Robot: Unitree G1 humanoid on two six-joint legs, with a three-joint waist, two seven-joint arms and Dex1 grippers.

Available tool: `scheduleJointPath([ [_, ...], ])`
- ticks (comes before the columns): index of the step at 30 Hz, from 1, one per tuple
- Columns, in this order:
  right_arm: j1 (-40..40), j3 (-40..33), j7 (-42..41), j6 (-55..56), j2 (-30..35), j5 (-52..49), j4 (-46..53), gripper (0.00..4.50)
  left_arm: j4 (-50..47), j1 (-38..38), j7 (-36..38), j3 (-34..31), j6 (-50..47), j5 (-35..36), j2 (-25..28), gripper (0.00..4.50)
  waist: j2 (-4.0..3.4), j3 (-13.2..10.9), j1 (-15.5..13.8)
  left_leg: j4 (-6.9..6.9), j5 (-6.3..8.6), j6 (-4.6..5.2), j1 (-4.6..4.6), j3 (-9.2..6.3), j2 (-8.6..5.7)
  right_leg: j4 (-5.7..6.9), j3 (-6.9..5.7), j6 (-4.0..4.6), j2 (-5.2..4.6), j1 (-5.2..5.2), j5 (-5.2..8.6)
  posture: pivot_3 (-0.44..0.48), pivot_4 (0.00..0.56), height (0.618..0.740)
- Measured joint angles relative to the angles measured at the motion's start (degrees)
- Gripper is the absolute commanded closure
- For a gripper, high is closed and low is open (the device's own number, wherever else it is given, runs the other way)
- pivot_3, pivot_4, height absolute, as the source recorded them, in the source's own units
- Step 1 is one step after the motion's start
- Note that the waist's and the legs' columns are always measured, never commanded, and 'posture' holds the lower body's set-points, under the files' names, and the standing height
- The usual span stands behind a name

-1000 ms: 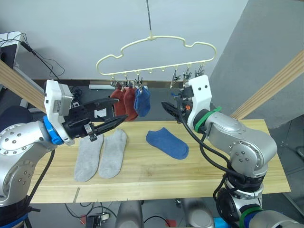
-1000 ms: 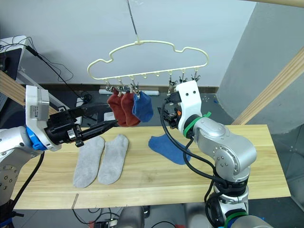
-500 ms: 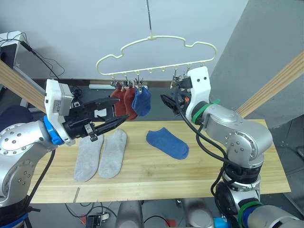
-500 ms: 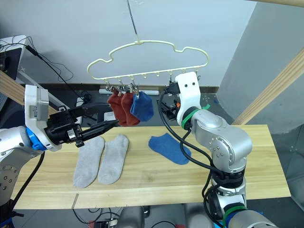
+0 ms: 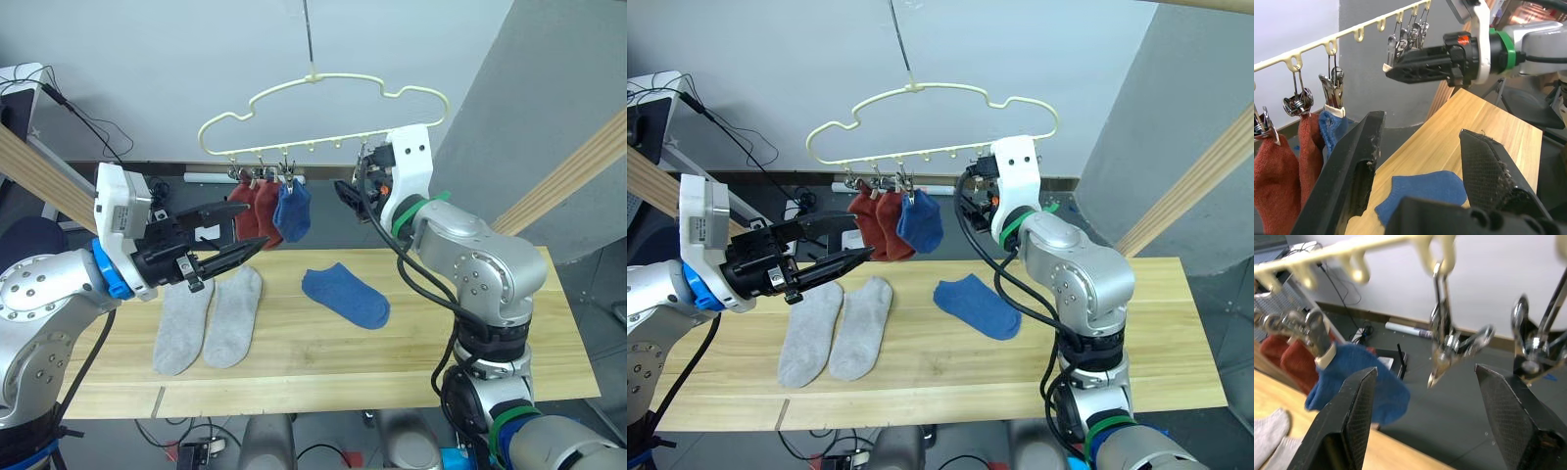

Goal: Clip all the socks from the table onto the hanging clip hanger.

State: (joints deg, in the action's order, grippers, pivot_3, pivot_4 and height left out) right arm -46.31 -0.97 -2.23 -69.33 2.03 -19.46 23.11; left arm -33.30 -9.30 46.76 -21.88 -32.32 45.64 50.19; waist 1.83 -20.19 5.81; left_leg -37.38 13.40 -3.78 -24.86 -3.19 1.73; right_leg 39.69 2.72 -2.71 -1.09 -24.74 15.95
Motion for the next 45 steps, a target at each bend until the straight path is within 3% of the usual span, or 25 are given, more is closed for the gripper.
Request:
scheduleJointPath([
  [33, -5.0, 0.6, -0.3, 5.3, -2.0, 0.4, -7.8, 1.19, -0.6, 0.3, -1.3, 0.2, 0.0, -0.7, 0.0, 1.74, 0.01, 0.0, -0.3, 0.37, -0.02, 0.00, -0.13, 0.23, 0.03, -0.11, 0.05, 0.03, -0.08, -0.37, -0.02, -0.091, 0.329, 0.740],
  [36, -5.0, 0.6, -0.2, 5.3, -1.9, 0.4, -7.8, 1.78, -0.6, 0.4, -1.3, 0.2, 0.0, -0.7, 0.0, 1.74, 0.01, 0.0, -0.3, 0.37, -0.03, 0.00, -0.13, 0.23, 0.03, -0.10, 0.04, 0.03, -0.08, -0.37, -0.02, -0.091, 0.328, 0.740],
  [42, -5.0, 0.7, -0.2, 5.4, -1.9, 0.6, -7.9, 3.82, -0.6, 0.4, -1.4, 0.2, 0.0, -0.7, 0.0, 1.74, 0.01, 0.0, -0.3, 0.36, -0.03, 0.00, -0.13, 0.23, 0.03, -0.09, 0.04, 0.03, -0.08, -0.37, -0.02, -0.090, 0.328, 0.740],
  [45, -5.0, 0.8, -0.1, 5.5, -2.0, 0.7, -7.9, 4.33, -0.6, 0.4, -1.6, 0.2, 0.0, -0.7, 0.0, 1.74, 0.01, 0.0, -0.3, 0.35, -0.03, 0.00, -0.13, 0.23, 0.03, -0.07, 0.04, 0.03, -0.08, -0.37, -0.02, -0.091, 0.327, 0.740],
])
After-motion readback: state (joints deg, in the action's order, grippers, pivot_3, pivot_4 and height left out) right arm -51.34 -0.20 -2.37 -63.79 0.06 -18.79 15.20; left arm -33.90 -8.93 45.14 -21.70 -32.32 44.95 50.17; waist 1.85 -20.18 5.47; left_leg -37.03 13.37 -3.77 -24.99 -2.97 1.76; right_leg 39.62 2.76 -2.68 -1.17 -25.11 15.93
